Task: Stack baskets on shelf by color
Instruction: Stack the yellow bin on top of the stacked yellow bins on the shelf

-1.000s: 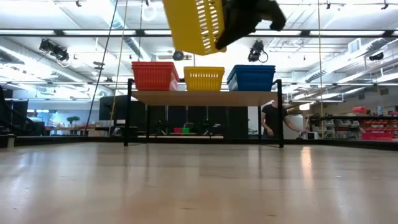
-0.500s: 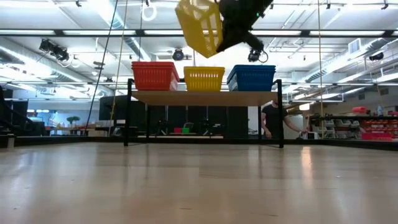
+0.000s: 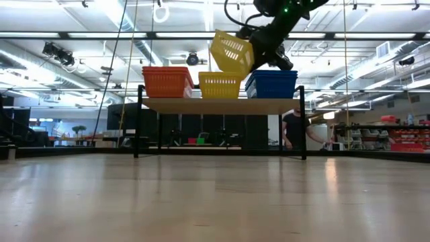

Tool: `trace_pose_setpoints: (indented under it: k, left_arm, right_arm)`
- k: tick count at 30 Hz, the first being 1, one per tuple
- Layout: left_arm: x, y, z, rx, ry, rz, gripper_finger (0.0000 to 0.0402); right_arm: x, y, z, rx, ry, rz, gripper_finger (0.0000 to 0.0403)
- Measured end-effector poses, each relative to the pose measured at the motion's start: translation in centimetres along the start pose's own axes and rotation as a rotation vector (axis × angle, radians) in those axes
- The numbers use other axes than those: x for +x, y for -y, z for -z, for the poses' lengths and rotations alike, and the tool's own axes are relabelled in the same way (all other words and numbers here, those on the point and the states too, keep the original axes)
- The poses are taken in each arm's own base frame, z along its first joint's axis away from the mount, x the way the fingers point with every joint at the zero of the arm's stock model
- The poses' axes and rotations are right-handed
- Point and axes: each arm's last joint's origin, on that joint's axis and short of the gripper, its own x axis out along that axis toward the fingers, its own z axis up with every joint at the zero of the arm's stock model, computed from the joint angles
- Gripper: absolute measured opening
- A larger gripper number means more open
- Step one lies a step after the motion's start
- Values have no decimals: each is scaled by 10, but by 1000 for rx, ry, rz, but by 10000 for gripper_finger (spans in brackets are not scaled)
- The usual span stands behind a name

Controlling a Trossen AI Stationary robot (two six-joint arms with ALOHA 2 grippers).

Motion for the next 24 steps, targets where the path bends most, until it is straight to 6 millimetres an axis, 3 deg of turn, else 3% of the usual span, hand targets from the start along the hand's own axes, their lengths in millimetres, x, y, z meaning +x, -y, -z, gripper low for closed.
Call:
trace_pose_setpoints:
  k: [15, 24]
  left_arm:
    - [5, -5, -4, 21, -22, 20, 39]
    - [5, -5, -5, 5, -17, 24, 39]
  right_arm:
    - [1, 1, 2, -156, 31, 13, 26]
    - [0, 10, 2, -70, 45, 113, 54]
